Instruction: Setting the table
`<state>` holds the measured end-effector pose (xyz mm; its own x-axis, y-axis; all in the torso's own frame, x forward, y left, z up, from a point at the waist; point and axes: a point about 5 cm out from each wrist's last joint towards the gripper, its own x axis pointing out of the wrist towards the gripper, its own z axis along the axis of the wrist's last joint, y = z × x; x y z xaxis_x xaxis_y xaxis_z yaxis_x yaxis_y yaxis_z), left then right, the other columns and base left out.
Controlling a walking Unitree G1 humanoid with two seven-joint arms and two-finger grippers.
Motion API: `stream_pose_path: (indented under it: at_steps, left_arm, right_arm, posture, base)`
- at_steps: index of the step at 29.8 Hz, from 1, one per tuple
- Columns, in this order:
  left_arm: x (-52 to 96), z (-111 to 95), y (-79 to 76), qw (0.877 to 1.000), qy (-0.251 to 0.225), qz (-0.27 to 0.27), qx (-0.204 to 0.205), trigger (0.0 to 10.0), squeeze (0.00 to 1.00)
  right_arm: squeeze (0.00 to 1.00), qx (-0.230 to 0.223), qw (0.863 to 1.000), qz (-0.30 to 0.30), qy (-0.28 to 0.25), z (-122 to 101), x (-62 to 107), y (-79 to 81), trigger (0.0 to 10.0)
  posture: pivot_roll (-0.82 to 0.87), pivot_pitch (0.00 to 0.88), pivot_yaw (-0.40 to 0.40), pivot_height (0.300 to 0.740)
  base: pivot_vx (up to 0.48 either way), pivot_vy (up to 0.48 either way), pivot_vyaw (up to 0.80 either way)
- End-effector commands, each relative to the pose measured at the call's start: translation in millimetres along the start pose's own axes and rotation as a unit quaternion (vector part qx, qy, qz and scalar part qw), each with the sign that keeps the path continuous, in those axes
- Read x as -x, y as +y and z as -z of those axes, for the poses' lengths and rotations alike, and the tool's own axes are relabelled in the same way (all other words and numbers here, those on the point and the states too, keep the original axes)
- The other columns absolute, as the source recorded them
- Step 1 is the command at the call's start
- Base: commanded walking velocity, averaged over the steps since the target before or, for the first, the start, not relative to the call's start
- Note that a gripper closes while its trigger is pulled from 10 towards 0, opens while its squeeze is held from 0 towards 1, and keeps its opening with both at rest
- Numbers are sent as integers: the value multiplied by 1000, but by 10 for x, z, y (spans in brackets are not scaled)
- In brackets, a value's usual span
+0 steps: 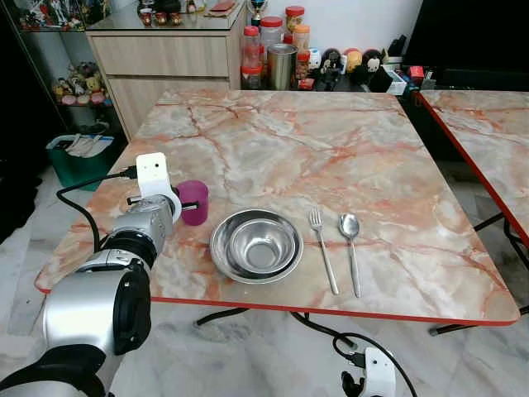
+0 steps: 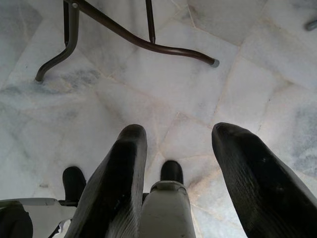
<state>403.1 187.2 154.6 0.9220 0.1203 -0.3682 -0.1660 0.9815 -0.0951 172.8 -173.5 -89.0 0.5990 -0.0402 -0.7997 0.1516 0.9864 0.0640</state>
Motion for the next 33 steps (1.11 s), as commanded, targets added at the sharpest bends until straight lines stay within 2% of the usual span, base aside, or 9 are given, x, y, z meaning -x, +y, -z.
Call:
stream_pose_path:
  at_steps: [1,17,19,29,30,31,32,33]
  left_arm:
    - [-2,92,7,1000,21,-5,-1,10000,851]
    - [-1,52,-18,1000,14,-1,1,10000,847]
    - [0,-35,-30,1000,-9,1,18,10000,820]
    - [4,-111,-19,999,-28,-1,39,10000,827]
    - [5,-135,-13,998,-34,-2,43,10000,651]
    - [7,-156,-10,998,-40,-1,46,10000,373]
    - [9,-184,-7,998,-49,1,49,10000,0]
    - [9,-184,-7,998,-49,1,49,10000,0]
  right_arm:
    - [0,-2,1000,1,-2,-6,-1,0,10000]
    - [0,-3,1000,3,-1,2,2,-8,10000]
    - [0,-4,1000,2,-1,3,2,-7,10000]
    - [0,-3,1000,0,-2,-9,-2,10,10000]
    - [0,-3,1000,0,-2,-13,-3,14,10000]
    - [0,-3,1000,0,-2,-12,-3,12,10000]
    - [0,-3,1000,0,-2,-10,-3,10,10000]
    - [0,-3,1000,0,-2,-10,-3,10,10000]
  posture:
    - [-68,0,8,740]
    - [-69,0,8,740]
    - [-66,0,7,740]
    - [-62,0,5,740]
    - [-62,0,5,740]
    - [-63,0,4,740]
    - [-63,0,4,740]
    - [-63,0,4,740]
  base:
    - [0,0,0]
    - [0,0,0]
    - [0,0,0]
    - [0,0,0]
    - [0,0,0]
    - [0,0,0]
    - [0,0,0]
    - [0,0,0]
